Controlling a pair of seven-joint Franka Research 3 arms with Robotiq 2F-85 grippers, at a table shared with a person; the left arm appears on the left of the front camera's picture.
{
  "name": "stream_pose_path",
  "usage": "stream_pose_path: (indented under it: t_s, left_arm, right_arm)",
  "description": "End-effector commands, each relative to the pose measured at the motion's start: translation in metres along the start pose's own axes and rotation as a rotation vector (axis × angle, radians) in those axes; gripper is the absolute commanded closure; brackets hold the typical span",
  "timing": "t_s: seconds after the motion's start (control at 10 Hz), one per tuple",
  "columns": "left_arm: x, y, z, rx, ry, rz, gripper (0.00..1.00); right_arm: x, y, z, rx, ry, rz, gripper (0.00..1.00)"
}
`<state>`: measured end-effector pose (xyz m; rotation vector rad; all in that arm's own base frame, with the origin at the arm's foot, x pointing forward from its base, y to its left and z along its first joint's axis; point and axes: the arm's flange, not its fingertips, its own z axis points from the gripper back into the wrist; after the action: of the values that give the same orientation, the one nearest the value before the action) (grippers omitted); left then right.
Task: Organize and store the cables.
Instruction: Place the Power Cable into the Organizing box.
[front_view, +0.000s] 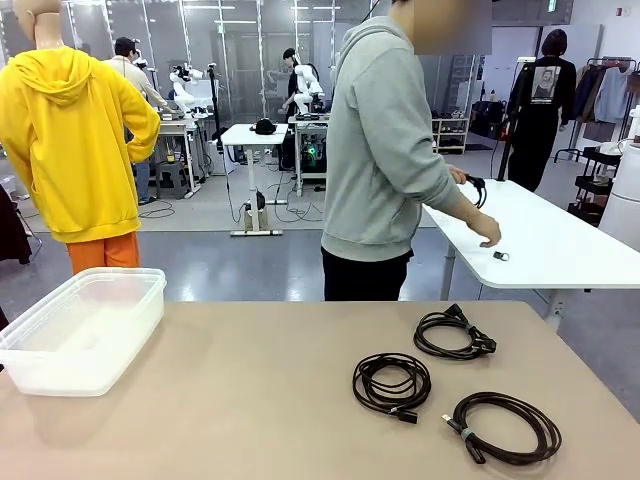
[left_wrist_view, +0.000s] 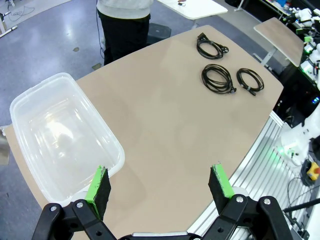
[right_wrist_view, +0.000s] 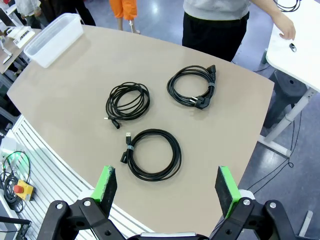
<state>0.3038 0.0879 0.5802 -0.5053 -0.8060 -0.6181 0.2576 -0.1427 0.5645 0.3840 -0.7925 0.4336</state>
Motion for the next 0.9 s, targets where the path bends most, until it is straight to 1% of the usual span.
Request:
stream_pose_path:
  t_s: [0.0,0.1,0.2,0.3,0.5,0.6,0.7,0.8]
  left_arm:
    - [0.002,0.0,0.0,-0.002,-0.001,-0.008,0.0]
    - [0.002,0.0,0.0,-0.002,-0.001,-0.008,0.0]
    - [0.002,0.0,0.0,-0.002,-0.001,-0.008,0.0]
    - [0.002,0.0,0.0,-0.002,-0.001,-0.008,0.0]
    - [0.002,0.0,0.0,-0.002,-0.001,-0.008,0.0]
    - [0.002,0.0,0.0,-0.002,-0.001,-0.008,0.0]
    - [0.002,0.0,0.0,-0.002,-0.001,-0.008,0.0]
    - [0.002,0.0,0.0,-0.002,-0.001,-0.008,0.0]
  right_arm:
    - [0.017,0.001,-0.018,-0.051,0.051,-0.004,0.0]
    - [0.033,-0.006,-0.039,-0.101,0.089,-0.043,0.0]
    - [0.049,-0.012,-0.063,-0.091,0.127,-0.063,0.0]
    - [0.064,-0.015,-0.089,-0.118,0.163,-0.065,0.0]
    - [0.09,-0.012,-0.147,-0.194,0.219,-0.078,0.0]
    - [0.097,-0.013,-0.175,-0.278,0.233,-0.064,0.0]
    - [0.099,-0.016,-0.197,-0.316,0.236,-0.074,0.0]
    - [0.098,-0.02,-0.212,-0.314,0.233,-0.101,0.0]
